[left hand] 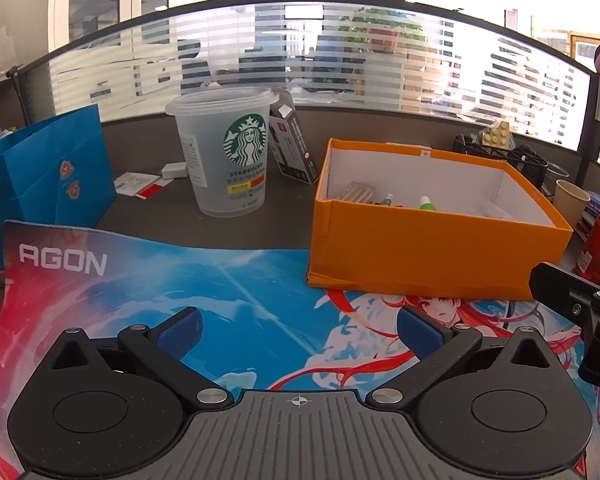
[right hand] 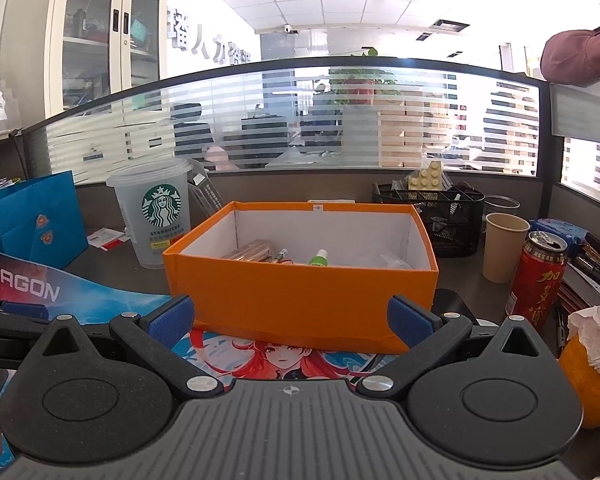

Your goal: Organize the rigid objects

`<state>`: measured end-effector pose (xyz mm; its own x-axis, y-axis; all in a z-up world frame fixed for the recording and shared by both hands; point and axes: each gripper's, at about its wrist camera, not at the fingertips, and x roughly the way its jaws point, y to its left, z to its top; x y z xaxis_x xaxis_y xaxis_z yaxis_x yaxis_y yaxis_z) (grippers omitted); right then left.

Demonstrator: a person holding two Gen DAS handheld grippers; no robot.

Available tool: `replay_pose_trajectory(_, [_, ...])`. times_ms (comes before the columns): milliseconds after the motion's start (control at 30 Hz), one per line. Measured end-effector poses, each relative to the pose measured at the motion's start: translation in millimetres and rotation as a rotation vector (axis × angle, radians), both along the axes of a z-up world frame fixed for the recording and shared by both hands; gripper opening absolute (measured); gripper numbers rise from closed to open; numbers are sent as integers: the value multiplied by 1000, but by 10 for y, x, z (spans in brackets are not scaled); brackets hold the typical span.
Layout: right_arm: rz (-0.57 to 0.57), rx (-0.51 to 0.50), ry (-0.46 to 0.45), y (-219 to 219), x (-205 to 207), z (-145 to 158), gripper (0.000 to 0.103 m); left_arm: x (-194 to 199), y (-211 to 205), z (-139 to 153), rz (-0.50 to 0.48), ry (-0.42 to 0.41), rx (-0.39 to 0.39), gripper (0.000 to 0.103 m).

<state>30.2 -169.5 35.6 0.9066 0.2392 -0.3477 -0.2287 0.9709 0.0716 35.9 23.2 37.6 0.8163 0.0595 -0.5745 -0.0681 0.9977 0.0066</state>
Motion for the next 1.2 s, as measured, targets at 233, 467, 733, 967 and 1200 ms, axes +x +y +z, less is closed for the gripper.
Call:
replay_pose_trajectory(233, [6,-1,6,13,8,-15,103,0,-19,2,-5,0,1,103])
replay_pose_trajectory(467, [3,-2,13,36,11,-26,103,-2,-11,7,-9,1,-3,103])
replay_pose_trajectory(733, [-12,-8,18,75,61,-33,103,13,93,5,-3,-7,-24,103])
replay_pose_trajectory(967, [-3,5,41,164,113,-29,103,-175,289,28,-13,-170,-120,103])
replay_pose_trajectory(1200, [-11,3,32,203,97,5,103,-148,356,38,10,-123,-121,103])
